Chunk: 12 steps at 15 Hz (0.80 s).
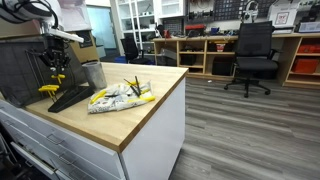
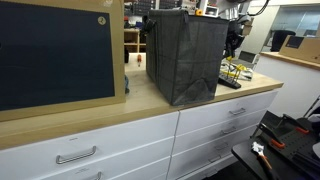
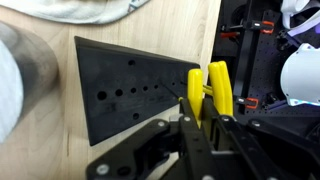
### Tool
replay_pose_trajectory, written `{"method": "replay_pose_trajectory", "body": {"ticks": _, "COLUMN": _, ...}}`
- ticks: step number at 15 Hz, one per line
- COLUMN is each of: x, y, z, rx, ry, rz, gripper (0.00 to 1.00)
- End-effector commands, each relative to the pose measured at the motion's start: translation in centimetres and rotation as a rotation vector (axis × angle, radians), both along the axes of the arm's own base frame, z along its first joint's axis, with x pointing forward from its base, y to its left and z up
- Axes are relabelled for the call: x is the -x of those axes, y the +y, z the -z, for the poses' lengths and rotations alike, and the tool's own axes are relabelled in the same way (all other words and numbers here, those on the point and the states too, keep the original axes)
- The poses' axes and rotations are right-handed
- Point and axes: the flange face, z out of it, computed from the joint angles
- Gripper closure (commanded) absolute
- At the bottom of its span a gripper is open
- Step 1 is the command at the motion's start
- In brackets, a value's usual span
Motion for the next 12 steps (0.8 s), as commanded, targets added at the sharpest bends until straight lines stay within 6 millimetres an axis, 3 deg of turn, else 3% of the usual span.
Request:
{"method": "replay_pose_trajectory", "body": {"ticks": 1, "x": -0.03, "y": 0.29, "z": 0.11, "rx": 0.016, "ry": 0.016, "rz": -0.004, "gripper": 0.96}}
{"method": "replay_pose_trajectory", "body": {"ticks": 12, "x": 0.11, "y": 0.28, "z": -0.13, "rx": -0.001, "ry": 0.018, "rz": -0.001, "gripper": 0.96}}
